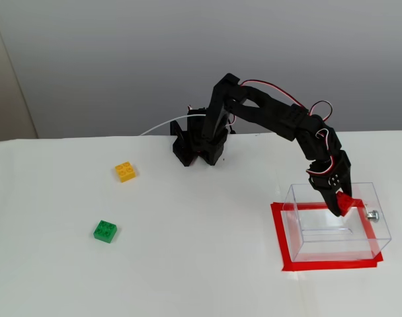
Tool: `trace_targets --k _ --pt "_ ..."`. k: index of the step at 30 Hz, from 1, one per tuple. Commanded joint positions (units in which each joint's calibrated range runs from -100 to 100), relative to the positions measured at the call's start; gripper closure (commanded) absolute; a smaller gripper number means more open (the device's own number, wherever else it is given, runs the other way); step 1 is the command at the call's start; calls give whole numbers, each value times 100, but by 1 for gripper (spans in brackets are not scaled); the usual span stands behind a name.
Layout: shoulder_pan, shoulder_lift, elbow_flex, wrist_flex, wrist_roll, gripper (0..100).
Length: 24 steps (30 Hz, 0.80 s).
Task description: Pick the red lego brick and place it into the transparent box
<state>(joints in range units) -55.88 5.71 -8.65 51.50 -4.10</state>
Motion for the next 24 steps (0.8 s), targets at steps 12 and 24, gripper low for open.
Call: trace_targets --k 12,24 --pt "-35 -117 -202 63 -18 66" --pt "39 -151 -265 89 -7 81"
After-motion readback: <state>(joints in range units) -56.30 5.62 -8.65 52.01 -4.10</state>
